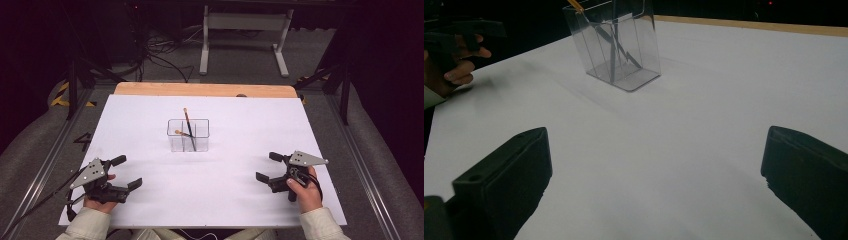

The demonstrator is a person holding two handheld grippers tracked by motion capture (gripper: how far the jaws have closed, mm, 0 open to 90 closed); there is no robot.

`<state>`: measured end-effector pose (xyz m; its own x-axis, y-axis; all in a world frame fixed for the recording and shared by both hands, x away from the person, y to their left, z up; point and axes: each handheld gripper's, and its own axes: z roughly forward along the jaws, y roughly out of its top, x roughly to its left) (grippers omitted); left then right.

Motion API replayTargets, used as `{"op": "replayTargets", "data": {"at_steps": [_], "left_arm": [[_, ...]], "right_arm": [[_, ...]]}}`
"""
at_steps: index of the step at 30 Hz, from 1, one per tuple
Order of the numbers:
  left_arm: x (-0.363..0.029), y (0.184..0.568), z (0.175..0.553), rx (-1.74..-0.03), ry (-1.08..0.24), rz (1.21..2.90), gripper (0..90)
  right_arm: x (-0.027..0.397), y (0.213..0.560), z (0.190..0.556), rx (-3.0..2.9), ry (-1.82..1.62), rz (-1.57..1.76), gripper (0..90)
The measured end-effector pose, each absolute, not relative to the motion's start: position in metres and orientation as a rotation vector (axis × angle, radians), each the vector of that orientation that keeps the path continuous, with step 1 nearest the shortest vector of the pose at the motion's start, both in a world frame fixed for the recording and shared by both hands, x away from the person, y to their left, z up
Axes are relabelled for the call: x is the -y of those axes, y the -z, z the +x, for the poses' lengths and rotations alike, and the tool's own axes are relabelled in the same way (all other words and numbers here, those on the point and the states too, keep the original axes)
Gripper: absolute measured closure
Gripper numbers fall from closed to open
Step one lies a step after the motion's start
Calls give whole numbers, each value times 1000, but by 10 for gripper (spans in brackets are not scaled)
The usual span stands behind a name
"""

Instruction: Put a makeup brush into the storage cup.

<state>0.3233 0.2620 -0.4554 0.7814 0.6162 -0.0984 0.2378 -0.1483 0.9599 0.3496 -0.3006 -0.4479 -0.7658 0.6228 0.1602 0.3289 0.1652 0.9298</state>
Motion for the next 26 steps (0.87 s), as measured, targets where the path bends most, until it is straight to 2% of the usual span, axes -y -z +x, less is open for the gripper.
{"op": "replayTargets", "data": {"at_steps": [26], "left_arm": [[-262, 456, 323, -680, -376, 1729, 0]], "right_arm": [[305, 457, 346, -2163, -1689, 895, 11]]}}
